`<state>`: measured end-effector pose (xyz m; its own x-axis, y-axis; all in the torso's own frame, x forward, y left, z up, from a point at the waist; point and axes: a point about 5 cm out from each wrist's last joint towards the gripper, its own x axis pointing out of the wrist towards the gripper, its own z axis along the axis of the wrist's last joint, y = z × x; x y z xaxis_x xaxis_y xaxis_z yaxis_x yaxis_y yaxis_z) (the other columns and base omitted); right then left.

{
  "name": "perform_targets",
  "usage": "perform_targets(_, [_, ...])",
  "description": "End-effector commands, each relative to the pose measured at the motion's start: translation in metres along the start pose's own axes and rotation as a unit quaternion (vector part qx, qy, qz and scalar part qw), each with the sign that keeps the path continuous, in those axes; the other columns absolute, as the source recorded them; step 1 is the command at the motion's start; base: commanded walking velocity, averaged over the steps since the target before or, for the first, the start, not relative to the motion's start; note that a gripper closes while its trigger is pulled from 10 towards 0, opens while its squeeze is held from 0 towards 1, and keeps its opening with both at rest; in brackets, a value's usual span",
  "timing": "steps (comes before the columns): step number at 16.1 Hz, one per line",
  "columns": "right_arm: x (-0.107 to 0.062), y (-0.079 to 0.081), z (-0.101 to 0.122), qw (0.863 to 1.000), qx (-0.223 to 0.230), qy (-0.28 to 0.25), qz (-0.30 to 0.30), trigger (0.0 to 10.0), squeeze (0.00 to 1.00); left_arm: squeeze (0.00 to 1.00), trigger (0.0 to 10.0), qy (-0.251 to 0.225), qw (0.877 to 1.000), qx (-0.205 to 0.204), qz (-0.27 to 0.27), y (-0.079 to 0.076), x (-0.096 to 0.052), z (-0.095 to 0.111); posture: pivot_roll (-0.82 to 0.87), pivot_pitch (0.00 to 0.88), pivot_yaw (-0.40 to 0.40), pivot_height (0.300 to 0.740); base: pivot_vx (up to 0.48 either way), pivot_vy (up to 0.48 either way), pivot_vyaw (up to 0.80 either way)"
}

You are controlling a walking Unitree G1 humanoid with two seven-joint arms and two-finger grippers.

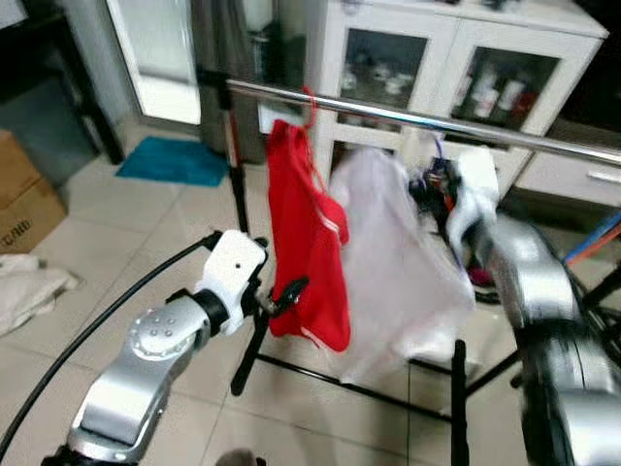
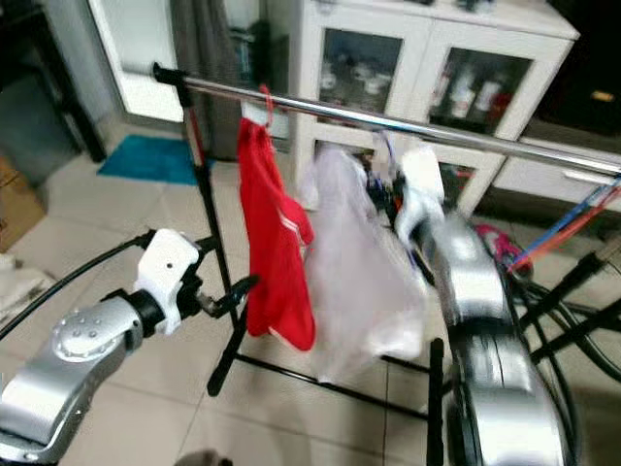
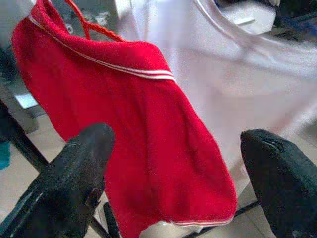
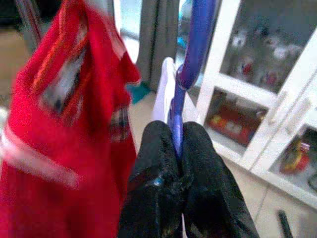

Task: Hang hanger

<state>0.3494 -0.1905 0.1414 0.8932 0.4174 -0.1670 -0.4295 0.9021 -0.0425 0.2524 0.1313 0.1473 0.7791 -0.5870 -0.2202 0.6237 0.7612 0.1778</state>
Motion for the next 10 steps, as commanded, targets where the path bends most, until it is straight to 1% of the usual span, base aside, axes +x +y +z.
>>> perform_targets(1, [-0.015,0.005,0.012,0.999,-0.002,-0.051,-0.020,0.0,0.00,0.00,10.0,0.004,1.000,0.010,-0.015,-0.007,0.004,-0.003,0.11,0.000,-0.002,0.740,0.000,0.000,0.00])
perform_targets(2, [-0.018,0.006,0.012,0.998,0.004,-0.059,-0.027,0.0,0.00,0.00,10.0,0.005,1.000,0.013,-0.017,-0.008,0.005,-0.004,0.11,0.000,-0.002,0.740,0.000,0.000,0.00])
perform_targets(3, [-0.026,0.008,0.012,0.995,0.014,-0.085,-0.048,0.0,0.00,0.00,10.0,-0.001,1.000,0.012,-0.014,-0.009,0.009,-0.003,0.09,0.000,0.012,0.740,0.000,0.000,0.00])
perform_targets(5, [-0.033,0.011,0.010,0.995,0.024,-0.081,-0.053,0.0,0.00,0.00,10.0,-0.006,1.000,0.012,-0.013,-0.009,0.011,-0.003,0.09,0.000,0.012,0.740,0.000,0.000,0.00])
perform_targets(6, [-0.041,0.018,-0.007,0.997,0.016,-0.047,-0.064,0.0,0.00,0.00,10.0,0.001,1.000,0.005,0.012,-0.007,0.013,-0.009,0.07,0.000,0.007,0.740,0.000,0.000,0.00])
perform_targets(7, [-0.053,0.027,-0.030,0.996,0.008,-0.001,-0.087,0.5,0.00,0.00,10.0,0.015,0.998,-0.008,0.053,-0.002,0.013,-0.020,0.07,0.000,-0.001,0.740,0.000,0.000,0.00])
perform_targets(8, [-0.058,0.030,-0.038,0.995,0.011,0.014,-0.102,9.6,0.00,0.00,10.0,0.021,0.996,-0.025,0.078,0.001,0.012,-0.024,0.07,0.000,-0.007,0.740,0.000,0.000,0.00])
perform_targets(9, [-0.064,0.032,-0.047,0.991,0.025,0.030,-0.127,10.0,0.00,0.00,10.0,0.027,0.992,-0.054,0.107,0.005,0.009,-0.028,0.07,0.000,-0.018,0.740,0.000,0.000,0.00])
perform_targets(10, [-0.067,0.034,-0.051,0.989,0.025,0.039,-0.141,10.0,0.00,0.00,10.0,0.026,0.991,-0.058,0.114,0.006,0.009,-0.030,0.08,0.000,-0.023,0.740,0.000,0.000,0.00])
